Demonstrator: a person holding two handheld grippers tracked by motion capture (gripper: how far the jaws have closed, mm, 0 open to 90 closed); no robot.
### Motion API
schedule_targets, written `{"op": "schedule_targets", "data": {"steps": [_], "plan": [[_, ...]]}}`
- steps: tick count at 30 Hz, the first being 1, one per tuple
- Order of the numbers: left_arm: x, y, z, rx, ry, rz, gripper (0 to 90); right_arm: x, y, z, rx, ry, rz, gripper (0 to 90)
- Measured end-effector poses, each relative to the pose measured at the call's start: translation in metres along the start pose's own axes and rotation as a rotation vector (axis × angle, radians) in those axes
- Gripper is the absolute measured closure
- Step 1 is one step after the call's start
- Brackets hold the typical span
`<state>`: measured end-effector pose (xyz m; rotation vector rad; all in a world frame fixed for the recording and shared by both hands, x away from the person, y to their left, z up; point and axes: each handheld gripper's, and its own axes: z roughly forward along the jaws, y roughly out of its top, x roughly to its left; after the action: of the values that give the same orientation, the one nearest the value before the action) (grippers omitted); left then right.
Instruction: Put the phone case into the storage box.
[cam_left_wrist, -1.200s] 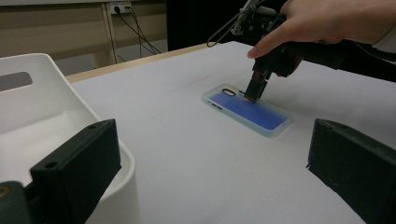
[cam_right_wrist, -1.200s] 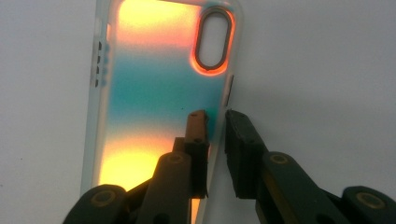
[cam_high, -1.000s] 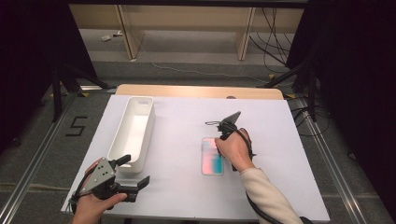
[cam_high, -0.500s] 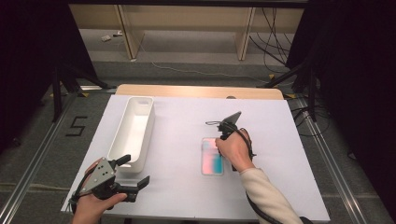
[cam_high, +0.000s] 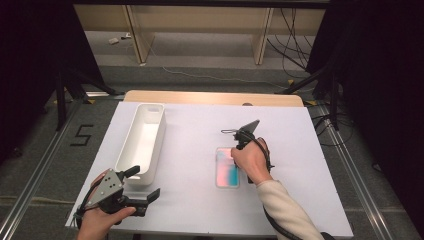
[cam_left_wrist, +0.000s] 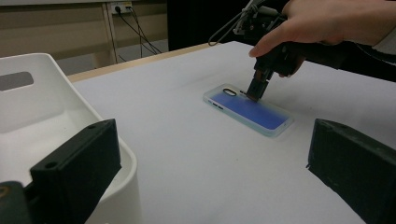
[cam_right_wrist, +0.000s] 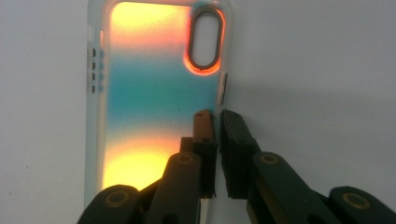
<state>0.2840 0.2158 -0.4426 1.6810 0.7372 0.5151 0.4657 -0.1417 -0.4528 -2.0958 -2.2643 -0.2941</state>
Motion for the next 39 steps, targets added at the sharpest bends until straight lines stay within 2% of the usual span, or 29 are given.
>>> {"op": "schedule_targets", "data": {"steps": [1, 2, 3, 4, 5, 6, 11, 12, 13, 14, 15, 18, 20, 22, 23, 24, 25, 26, 31, 32, 34, 35, 36, 37, 38, 39], "plan": [[0.000, 0.000, 0.000, 0.000, 0.000, 0.001, 1.9, -0.002, 0.000, 0.000, -0.011, -0.003, -0.028, 86.0], [0.000, 0.000, 0.000, 0.000, 0.000, -0.001, 1.9, -0.002, 0.000, 0.001, -0.010, -0.001, -0.023, 86.1], [0.000, 0.000, 0.000, 0.000, 0.000, 0.000, 1.9, 0.001, 0.000, -0.001, 0.021, 0.008, 0.025, 86.3], [0.000, 0.000, 0.000, 0.000, 0.000, 0.001, 1.9, 0.001, 0.000, -0.001, 0.019, 0.010, 0.029, 86.5], [0.000, 0.000, 0.000, 0.000, 0.000, 0.000, 1.9, -0.002, 0.000, 0.000, -0.009, 0.007, -0.014, 86.6], [0.000, 0.000, 0.000, 0.000, 0.000, 0.001, 1.9, -0.002, 0.000, 0.001, -0.017, 0.005, -0.030, 86.7], [0.000, 0.000, 0.000, -0.001, 0.000, 0.002, 1.9, -0.003, 0.001, 0.001, -0.017, 0.006, -0.030, 87.1], [0.000, 0.000, 0.000, -0.001, 0.000, -0.001, 1.9, -0.002, 0.001, 0.001, -0.012, 0.009, -0.024, 87.2], [0.000, 0.000, 0.000, -0.002, 0.000, 0.000, 1.8, 0.001, 0.000, -0.001, 0.020, 0.014, 0.026, 87.3], [0.000, 0.000, 0.000, -0.002, 0.002, 0.002, 1.9, 0.000, 0.000, -0.001, 0.012, 0.015, 0.016, 87.3], [0.000, 0.000, 0.000, -0.003, 0.001, 0.003, 1.8, -0.003, 0.000, 0.001, -0.015, 0.013, -0.032, 87.4], [0.000, 0.000, 0.000, -0.001, 0.001, 0.003, 1.9, -0.002, 0.000, 0.001, -0.016, 0.012, -0.031, 87.5], [0.000, 0.000, 0.000, -0.002, 0.001, 0.003, 1.9, 0.002, 0.000, -0.001, 0.017, 0.020, 0.023, 87.6], [0.000, 0.000, 0.000, -0.002, 0.002, 0.003, 1.9, -0.002, 0.000, 0.001, -0.019, 0.017, -0.047, 87.9], [0.000, 0.000, 0.000, -0.002, 0.002, 0.005, 1.9, 0.001, 0.000, -0.001, 0.008, 0.019, -0.014, 88.0], [0.000, 0.000, 0.000, -0.001, 0.002, 0.006, 1.9, 0.000, 0.000, -0.001, 0.002, 0.020, -0.024, 88.1], [0.000, 0.000, -0.001, 0.001, 0.003, 0.006, 1.9, 0.002, -0.001, -0.002, 0.002, 0.018, -0.007, 88.2], [0.000, 0.000, -0.001, 0.000, 0.003, 0.008, 1.9, 0.001, -0.001, 0.000, -0.033, 0.019, -0.026, 88.3], [0.000, 0.000, 0.000, -0.001, 0.002, 0.003, 1.9, 0.003, -0.001, -0.007, -0.025, 0.027, -0.026, 88.6], [0.000, 0.000, 0.000, -0.001, 0.002, 0.002, 1.9, 0.001, -0.001, -0.007, -0.048, 0.030, -0.064, 88.6], [0.000, 0.000, 0.000, 0.000, 0.001, 0.002, 1.9, 0.002, -0.001, -0.008, -0.054, 0.031, -0.054, 88.6], [0.000, 0.000, 0.000, 0.001, 0.001, 0.001, 1.9, 0.006, -0.001, -0.010, -0.041, 0.043, 0.001, 88.7], [-0.001, 0.000, 0.000, 0.001, 0.001, -0.001, 1.9, 0.004, -0.001, -0.009, -0.069, 0.034, -0.049, 88.7], [0.000, 0.000, 0.000, 0.002, 0.002, 0.004, 1.9, 0.003, -0.001, -0.010, -0.083, 0.035, -0.069, 88.7], [0.000, 0.000, 0.000, 0.002, 0.001, 0.011, 1.9, 0.005, -0.002, -0.011, -0.074, 0.036, -0.047, 88.8], [0.000, 0.000, 0.000, 0.002, 0.001, 0.010, 2.0, 0.003, -0.001, -0.011, -0.092, 0.030, -0.082, 88.9]]}}
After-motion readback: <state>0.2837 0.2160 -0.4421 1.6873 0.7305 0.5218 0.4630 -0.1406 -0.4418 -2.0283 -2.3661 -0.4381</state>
